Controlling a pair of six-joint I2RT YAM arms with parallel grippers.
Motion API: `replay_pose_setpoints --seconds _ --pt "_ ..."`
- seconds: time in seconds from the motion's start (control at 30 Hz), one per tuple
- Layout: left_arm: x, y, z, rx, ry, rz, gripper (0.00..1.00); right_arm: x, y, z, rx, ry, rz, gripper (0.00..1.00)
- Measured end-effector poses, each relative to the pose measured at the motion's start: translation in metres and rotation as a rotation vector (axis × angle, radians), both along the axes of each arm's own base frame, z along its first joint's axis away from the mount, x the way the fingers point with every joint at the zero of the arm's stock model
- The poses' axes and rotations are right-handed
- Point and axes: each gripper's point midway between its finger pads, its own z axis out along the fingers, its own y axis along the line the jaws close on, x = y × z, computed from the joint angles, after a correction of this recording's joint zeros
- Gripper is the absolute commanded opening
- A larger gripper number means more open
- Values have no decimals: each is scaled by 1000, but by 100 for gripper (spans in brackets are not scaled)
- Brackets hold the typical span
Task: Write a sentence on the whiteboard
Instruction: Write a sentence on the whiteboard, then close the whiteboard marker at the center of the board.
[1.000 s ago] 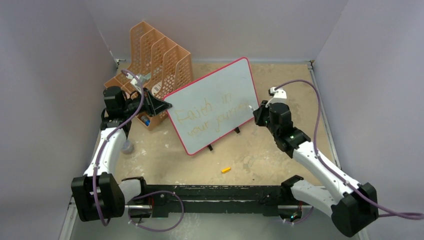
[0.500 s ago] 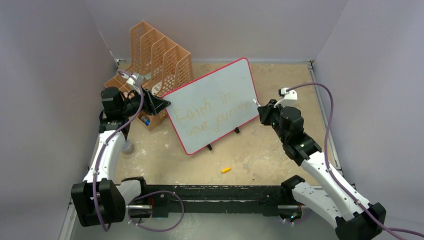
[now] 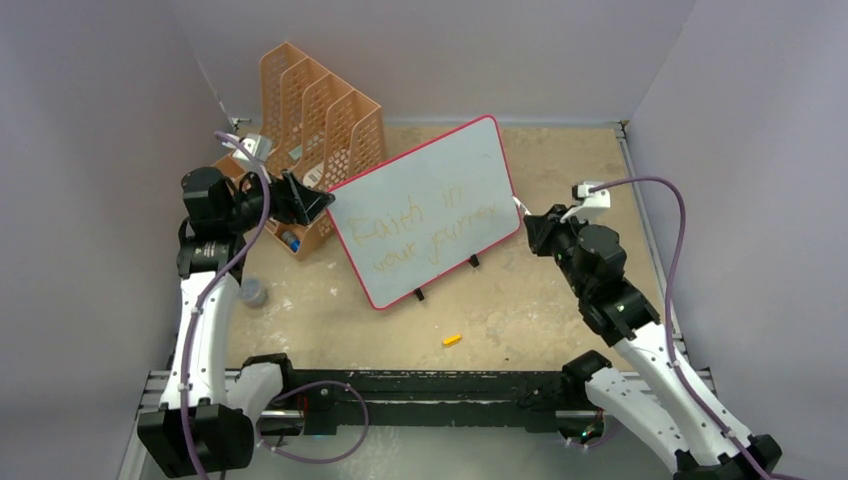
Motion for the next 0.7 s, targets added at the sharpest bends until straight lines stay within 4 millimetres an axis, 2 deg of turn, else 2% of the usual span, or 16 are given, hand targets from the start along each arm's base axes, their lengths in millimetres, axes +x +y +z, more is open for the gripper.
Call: replay_pose_setpoints --seconds 0.1,0.2,0.33,0.43,0.53,0.7 --pt "-10 -4 11 8 11 5 74 -5 -2 9 14 -28 2 0" --pt "-25 -18 18 14 29 -28 74 -10 -4 18 29 -57 4 0" --pt "-49 -58 16 33 83 -132 74 -13 -5 24 38 -80 10 0" --pt "-67 -92 1 64 147 -226 74 -15 -6 27 41 -91 14 0" --pt "-82 -126 -22 112 228 -312 74 -16 -6 29 42 -97 15 0" --pt "-100 -166 -59 227 320 -380 71 -20 -7 33 46 -116 21 0"
